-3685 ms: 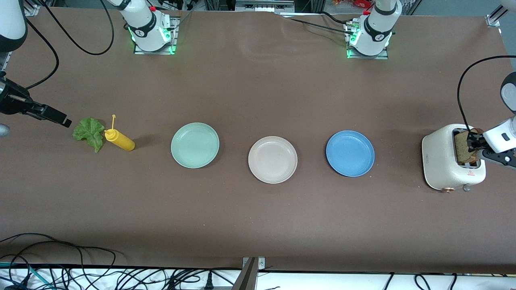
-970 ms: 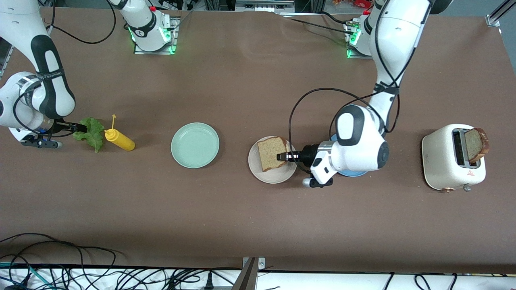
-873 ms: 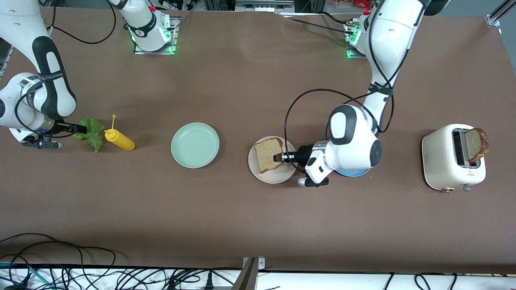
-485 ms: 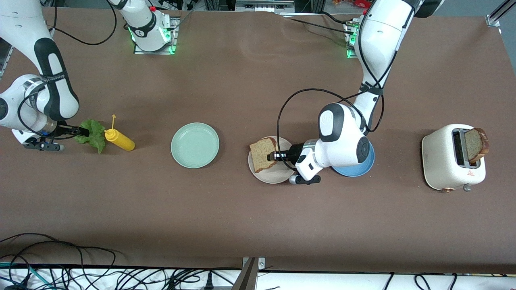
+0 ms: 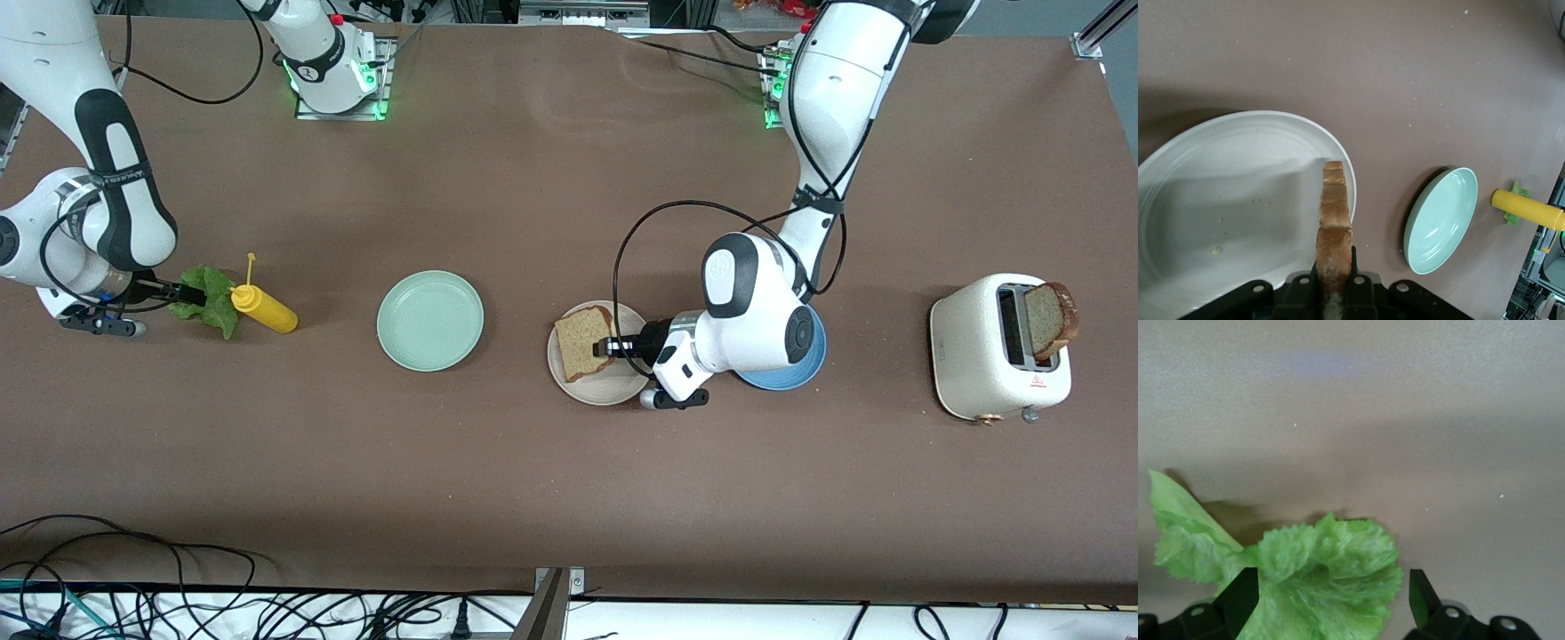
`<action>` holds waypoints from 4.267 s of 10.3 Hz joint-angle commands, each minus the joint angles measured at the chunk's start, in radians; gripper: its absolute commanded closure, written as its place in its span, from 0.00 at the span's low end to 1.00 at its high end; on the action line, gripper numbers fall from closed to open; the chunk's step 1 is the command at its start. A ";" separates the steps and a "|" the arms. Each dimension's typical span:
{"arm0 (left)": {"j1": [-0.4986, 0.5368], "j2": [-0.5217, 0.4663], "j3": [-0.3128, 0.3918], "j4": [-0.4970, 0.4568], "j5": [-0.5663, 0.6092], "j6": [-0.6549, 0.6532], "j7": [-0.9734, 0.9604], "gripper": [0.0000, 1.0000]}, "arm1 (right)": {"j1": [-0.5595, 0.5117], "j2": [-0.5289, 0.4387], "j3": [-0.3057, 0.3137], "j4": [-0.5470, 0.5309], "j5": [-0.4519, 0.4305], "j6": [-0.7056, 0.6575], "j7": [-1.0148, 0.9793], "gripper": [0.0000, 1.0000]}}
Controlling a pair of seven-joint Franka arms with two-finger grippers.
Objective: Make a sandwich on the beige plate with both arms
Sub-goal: 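Release the bread on the plate while the right gripper grasps the lettuce, then lift the lettuce with the right gripper while the left gripper withdraws, then carry the lettuce over the beige plate and lower it onto the bread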
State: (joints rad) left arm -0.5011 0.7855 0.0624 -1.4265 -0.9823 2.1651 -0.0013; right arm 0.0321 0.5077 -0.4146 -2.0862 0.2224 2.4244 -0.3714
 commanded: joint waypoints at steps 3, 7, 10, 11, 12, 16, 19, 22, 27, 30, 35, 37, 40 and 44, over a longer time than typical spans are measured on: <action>-0.019 0.026 0.008 0.028 -0.022 0.079 0.000 0.74 | -0.012 0.023 0.007 -0.008 0.049 0.005 -0.047 0.00; -0.013 0.028 0.011 0.018 -0.022 0.079 -0.003 0.00 | -0.014 0.040 0.007 -0.008 0.083 0.005 -0.082 0.49; 0.012 0.018 0.020 0.015 0.162 0.065 -0.022 0.00 | -0.014 0.038 0.005 -0.003 0.086 0.002 -0.084 1.00; 0.022 0.011 0.019 0.015 0.232 0.050 -0.040 0.00 | -0.014 0.034 0.005 -0.002 0.086 0.001 -0.084 1.00; 0.035 0.008 0.020 0.017 0.275 0.007 -0.051 0.00 | -0.014 0.025 0.002 0.006 0.086 -0.011 -0.086 1.00; 0.111 -0.052 0.020 0.018 0.489 -0.169 -0.054 0.00 | -0.012 -0.003 -0.041 0.141 0.080 -0.218 -0.101 1.00; 0.154 -0.078 0.020 0.017 0.612 -0.272 -0.054 0.00 | -0.011 -0.003 -0.073 0.317 0.074 -0.474 -0.087 1.00; 0.211 -0.120 0.019 0.017 0.735 -0.387 -0.043 0.00 | -0.003 -0.005 -0.076 0.501 0.074 -0.771 0.049 1.00; 0.260 -0.186 0.019 0.015 0.898 -0.485 -0.036 0.00 | 0.184 -0.041 -0.066 0.660 0.207 -1.007 0.638 1.00; 0.341 -0.247 0.017 0.015 0.904 -0.528 0.073 0.00 | 0.375 -0.018 -0.066 0.718 0.320 -0.919 1.097 1.00; 0.397 -0.376 0.019 0.006 0.909 -0.634 0.087 0.00 | 0.635 0.102 -0.064 0.726 0.486 -0.499 1.532 1.00; 0.411 -0.410 0.019 0.000 0.913 -0.646 0.087 0.00 | 0.713 0.175 -0.031 0.729 0.497 -0.339 1.668 1.00; 0.446 -0.456 0.020 0.000 0.915 -0.668 0.084 0.00 | 0.715 0.284 0.124 0.764 0.514 -0.026 1.821 1.00; 0.567 -0.506 0.019 0.011 1.015 -0.680 0.214 0.00 | 0.717 0.347 0.262 0.770 0.555 0.188 1.904 1.00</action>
State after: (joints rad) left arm 0.0118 0.3133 0.0930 -1.4008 0.0009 1.4931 0.1436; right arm 0.7600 0.8191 -0.1884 -1.3603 0.7424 2.5856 1.5143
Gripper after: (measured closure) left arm 0.000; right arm 0.868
